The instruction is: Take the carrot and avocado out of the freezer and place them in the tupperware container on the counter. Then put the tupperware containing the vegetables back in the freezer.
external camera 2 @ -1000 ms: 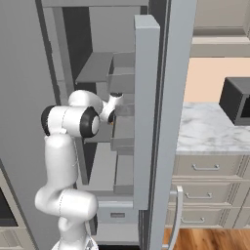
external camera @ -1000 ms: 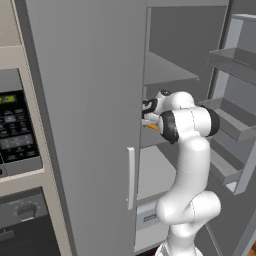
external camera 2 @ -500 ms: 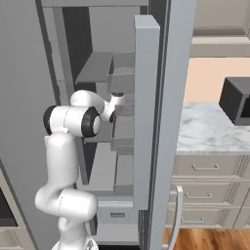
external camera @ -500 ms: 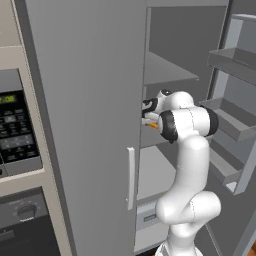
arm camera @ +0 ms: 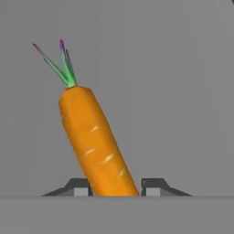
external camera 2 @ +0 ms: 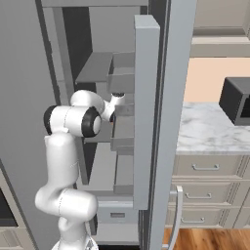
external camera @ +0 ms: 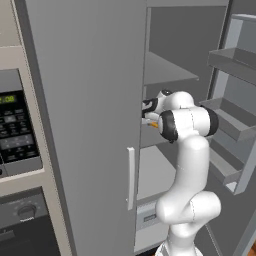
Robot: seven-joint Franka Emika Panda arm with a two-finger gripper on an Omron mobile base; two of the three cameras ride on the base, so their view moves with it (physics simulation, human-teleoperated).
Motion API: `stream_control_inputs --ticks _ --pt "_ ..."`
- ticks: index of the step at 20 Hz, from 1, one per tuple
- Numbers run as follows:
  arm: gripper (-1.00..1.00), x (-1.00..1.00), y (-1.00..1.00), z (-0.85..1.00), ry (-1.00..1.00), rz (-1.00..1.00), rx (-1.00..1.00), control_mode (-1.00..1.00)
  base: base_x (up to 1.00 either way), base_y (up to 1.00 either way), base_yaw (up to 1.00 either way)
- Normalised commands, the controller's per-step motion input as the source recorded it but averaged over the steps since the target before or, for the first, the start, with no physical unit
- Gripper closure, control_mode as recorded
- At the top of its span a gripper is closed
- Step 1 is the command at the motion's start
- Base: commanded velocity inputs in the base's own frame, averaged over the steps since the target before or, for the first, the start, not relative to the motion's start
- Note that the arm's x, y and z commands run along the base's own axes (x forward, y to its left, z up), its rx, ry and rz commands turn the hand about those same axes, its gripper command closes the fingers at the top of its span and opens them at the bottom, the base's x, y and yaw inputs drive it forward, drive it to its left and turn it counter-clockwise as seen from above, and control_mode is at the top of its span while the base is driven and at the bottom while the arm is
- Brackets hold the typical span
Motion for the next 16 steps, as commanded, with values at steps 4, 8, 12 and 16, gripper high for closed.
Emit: stream_control_inputs --ticks 4,8,12,16 --pt "1.0 -0.16 0.0 -0.05 -0.04 0.0 0.0 -1.0 0.0 0.0 0.0" --pt "1.0 -0.23 0.0 0.1 -0.02 0.04 0.0 -1.0 0.0 0.0 0.0" --pt "1.0 -0.61 0.0 0.27 0.0 0.09 0.0 -1.0 0.0 0.0 0.0" --pt "1.0 -0.65 0.0 0.4 0.0 0.06 -0.01 -1.0 0.0 0.0 0.0"
